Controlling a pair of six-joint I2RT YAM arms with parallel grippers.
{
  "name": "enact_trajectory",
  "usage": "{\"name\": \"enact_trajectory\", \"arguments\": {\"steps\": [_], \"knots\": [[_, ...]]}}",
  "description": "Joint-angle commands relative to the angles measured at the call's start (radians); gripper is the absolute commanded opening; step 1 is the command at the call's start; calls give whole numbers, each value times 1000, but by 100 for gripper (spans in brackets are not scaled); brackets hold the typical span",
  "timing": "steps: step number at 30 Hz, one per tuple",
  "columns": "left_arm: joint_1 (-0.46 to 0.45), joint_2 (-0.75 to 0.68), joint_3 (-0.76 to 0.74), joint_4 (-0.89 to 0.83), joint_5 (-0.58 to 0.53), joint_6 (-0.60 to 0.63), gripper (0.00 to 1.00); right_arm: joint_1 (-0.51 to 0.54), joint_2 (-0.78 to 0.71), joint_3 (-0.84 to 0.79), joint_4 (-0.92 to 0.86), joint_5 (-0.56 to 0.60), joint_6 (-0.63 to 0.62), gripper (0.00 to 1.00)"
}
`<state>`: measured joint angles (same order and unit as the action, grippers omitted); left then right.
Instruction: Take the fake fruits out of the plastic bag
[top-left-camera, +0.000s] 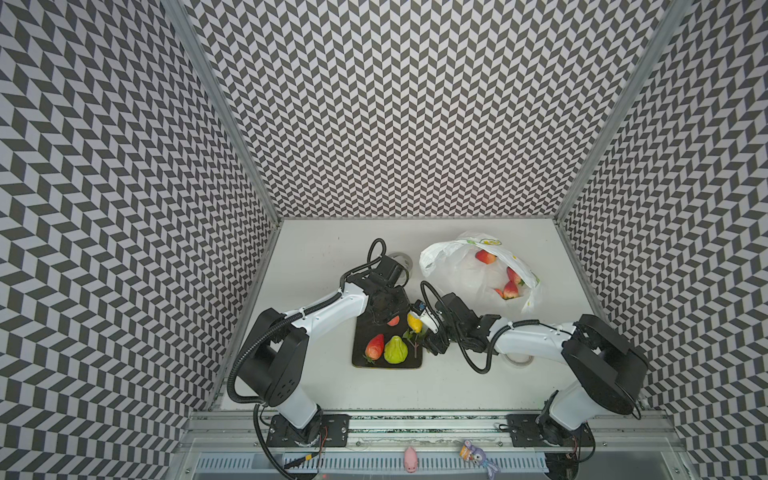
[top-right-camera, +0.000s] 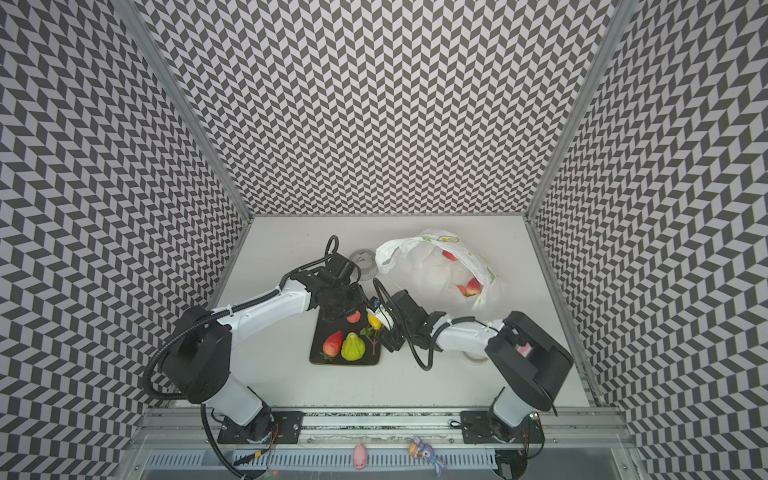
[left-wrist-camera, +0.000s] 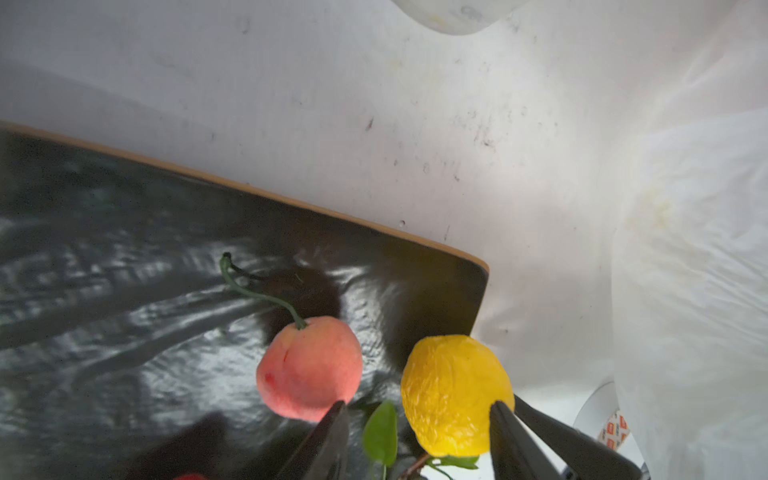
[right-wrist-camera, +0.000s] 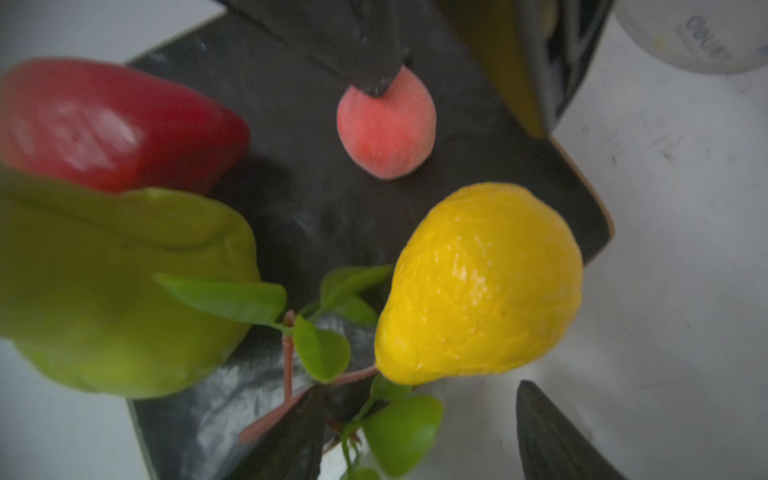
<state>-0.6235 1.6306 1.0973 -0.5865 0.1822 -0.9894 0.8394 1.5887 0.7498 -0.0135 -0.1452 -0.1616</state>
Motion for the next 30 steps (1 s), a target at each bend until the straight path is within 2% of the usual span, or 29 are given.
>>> {"name": "enact_trajectory", "arguments": {"steps": [1,11,17,20,24,27,30], "knots": [[-61,13,7,-35,76,20,55,5,-62,22,228,2,-13,71],[-29,-102,37,-61,-63,9,59,6,-165,-19,231,-42,14,84],[-25,-206,74,-78,-214,47,64,5,-321,4,104,-83,95,84],[-25,-288,45,-28,-292,107,67,5,-404,5,13,-46,203,78],[-24,-400,-18,110,-324,255,69,6,-486,26,-147,47,396,68],[-24,-480,-87,313,-224,458,70,4,-549,65,-275,172,525,57],[-24,-527,-158,508,-74,644,73,-4,-590,120,-409,320,664,44]]}}
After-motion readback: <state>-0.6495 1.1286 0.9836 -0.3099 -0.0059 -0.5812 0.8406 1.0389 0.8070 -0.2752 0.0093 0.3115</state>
